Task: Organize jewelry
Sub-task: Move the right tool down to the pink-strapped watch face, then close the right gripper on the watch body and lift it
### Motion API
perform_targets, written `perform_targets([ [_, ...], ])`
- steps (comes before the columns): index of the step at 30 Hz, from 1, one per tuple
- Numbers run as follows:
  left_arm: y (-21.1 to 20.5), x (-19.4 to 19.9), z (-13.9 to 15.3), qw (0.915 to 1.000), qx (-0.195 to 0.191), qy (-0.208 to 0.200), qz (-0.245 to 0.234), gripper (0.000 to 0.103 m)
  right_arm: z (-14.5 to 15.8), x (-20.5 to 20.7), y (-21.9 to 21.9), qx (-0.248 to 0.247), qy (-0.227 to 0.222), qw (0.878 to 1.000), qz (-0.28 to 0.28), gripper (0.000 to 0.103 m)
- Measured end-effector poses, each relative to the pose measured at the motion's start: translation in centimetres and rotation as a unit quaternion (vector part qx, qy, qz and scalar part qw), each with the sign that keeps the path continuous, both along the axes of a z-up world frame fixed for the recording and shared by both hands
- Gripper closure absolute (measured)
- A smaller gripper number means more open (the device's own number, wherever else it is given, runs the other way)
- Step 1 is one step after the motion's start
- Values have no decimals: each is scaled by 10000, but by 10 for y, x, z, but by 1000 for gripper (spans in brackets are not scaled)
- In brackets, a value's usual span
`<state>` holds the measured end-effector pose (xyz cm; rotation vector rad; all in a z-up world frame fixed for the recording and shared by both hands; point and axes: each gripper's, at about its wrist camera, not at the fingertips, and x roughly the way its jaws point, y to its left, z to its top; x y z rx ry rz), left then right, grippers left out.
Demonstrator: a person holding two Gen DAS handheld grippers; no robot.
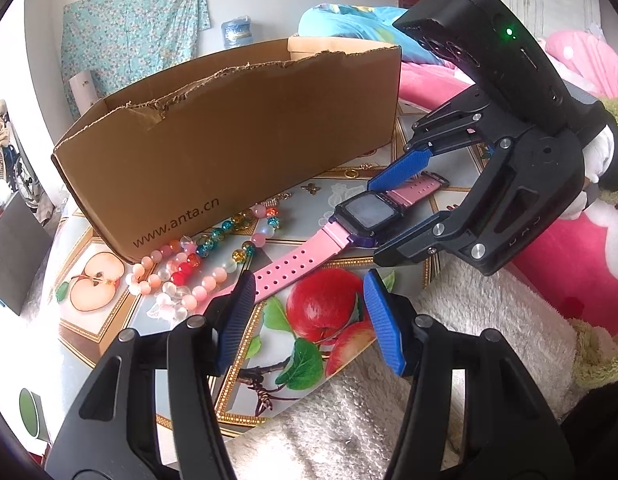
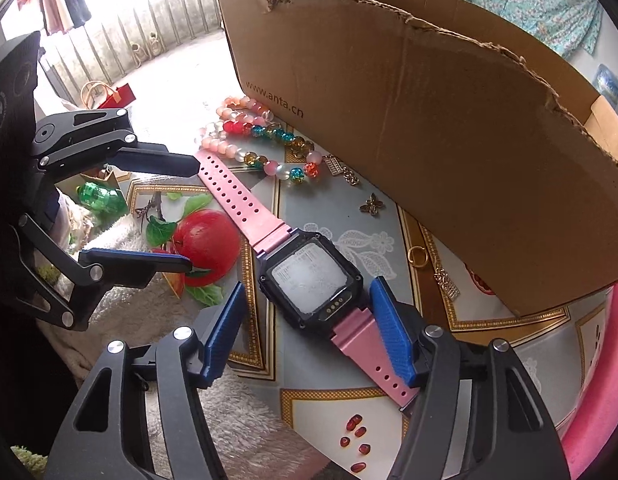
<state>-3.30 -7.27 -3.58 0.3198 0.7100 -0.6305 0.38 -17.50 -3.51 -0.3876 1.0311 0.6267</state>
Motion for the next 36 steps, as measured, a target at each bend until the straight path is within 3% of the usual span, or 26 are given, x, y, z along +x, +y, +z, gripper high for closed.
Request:
perform_targets([
  [11, -9, 0, -1, 9988, 390, -284, -7, 49, 5, 30, -29, 859, 1227, 9881, -341, 50],
  [16, -19, 3, -6, 9971, 666, -374, -7, 49, -1, 45, -46, 1191, 1683, 9769, -563, 69],
  [19, -25, 5, -6, 9967, 679, -440, 9, 50, -2, 47, -50, 1270, 1746, 9746, -596, 70],
  [23, -24, 7, -4, 9973, 637, -377, 11, 49, 1, 42, -45, 1110, 1572, 9796, -572, 70],
  [26, -19, 8, -3, 9980, 568, -277, 41, 49, 6, 35, -35, 845, 1190, 9879, -522, 66],
  [30, -9, 14, -2, 9993, 358, -42, 122, 50, 12, 17, -10, 65, 318, 9994, -87, 48],
  [34, 7, 18, 0, 9994, 110, 215, 243, 54, 6, 1, 17, -651, -357, 9965, 395, 43],
  [36, 15, 18, 1, 9993, 58, 242, 292, 55, 4, 0, 22, -746, -561, 9947, 438, 41],
])
